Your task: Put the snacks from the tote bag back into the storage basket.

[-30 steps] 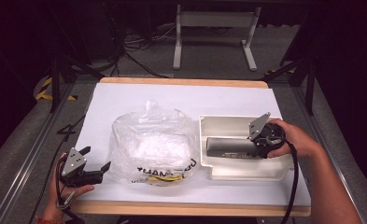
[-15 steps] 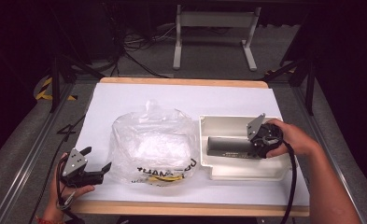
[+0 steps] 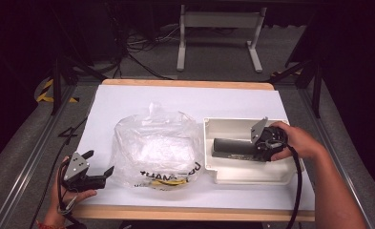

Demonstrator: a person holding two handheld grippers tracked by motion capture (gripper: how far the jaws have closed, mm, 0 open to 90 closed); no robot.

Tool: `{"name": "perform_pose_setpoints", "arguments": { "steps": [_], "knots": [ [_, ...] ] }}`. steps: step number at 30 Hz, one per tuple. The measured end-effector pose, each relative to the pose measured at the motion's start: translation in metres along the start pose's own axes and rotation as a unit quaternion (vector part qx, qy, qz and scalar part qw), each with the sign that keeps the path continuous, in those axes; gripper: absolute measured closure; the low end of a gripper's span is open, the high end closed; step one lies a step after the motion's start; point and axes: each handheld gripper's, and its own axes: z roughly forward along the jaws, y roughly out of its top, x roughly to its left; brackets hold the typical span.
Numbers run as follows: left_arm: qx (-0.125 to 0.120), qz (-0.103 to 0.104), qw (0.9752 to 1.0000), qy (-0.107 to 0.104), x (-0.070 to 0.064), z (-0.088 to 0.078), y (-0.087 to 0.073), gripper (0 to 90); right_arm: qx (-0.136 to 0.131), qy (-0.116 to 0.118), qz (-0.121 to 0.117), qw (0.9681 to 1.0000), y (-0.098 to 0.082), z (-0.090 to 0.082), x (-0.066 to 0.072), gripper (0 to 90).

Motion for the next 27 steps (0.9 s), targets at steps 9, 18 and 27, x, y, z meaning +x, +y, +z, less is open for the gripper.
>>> {"name": "perform_pose_setpoints", "arguments": {
  "steps": [9,18,27],
  "knots": [
    [-0.001,0.001,1.0,0.0,0.0,-0.0005,0.0,8.9,0.003,-0.007,0.008,0.9999,0.0001,0.0001,-0.0002,40.3],
    [-0.002,0.0,1.0,-0.001,-0.0002,-0.001,-0.0001,8.9,0.003,-0.022,0.018,0.9996,-0.001,-0.0031,0.0012,34.0],
    [-0.002,0.0,1.0,-0.002,-0.0002,-0.0011,-0.0001,8.9,-0.006,-0.035,0.023,0.9991,-0.0036,-0.008,0.0019,31.8]
  ]
}}
